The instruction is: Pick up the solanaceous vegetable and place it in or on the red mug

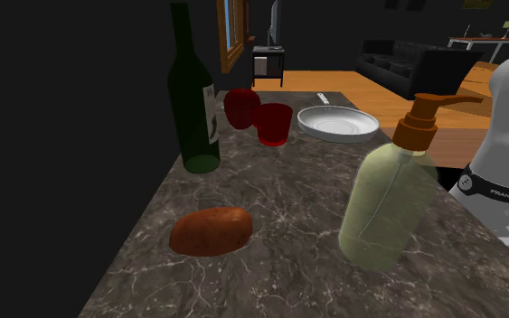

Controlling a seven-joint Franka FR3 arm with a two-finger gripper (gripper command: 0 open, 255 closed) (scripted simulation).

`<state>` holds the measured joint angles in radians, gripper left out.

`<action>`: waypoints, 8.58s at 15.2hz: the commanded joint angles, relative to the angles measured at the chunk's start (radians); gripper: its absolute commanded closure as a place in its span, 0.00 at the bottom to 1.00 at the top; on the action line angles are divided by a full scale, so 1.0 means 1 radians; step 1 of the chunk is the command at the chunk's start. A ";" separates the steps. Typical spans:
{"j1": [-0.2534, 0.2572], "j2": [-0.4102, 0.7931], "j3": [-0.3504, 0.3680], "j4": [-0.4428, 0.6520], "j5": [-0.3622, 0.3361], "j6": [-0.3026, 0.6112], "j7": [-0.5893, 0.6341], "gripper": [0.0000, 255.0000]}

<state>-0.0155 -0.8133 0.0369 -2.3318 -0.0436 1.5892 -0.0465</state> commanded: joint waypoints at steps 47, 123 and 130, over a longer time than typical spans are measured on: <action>0.133 1.093 0.354 0.346 -0.240 0.727 0.583 0.00; -0.187 0.580 -0.012 0.201 0.023 0.443 -0.264 1.00; -0.187 0.599 -0.012 0.124 0.022 0.537 -0.261 1.00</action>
<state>-0.2016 -0.2185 0.0260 -2.1969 -0.0215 2.1120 -0.3061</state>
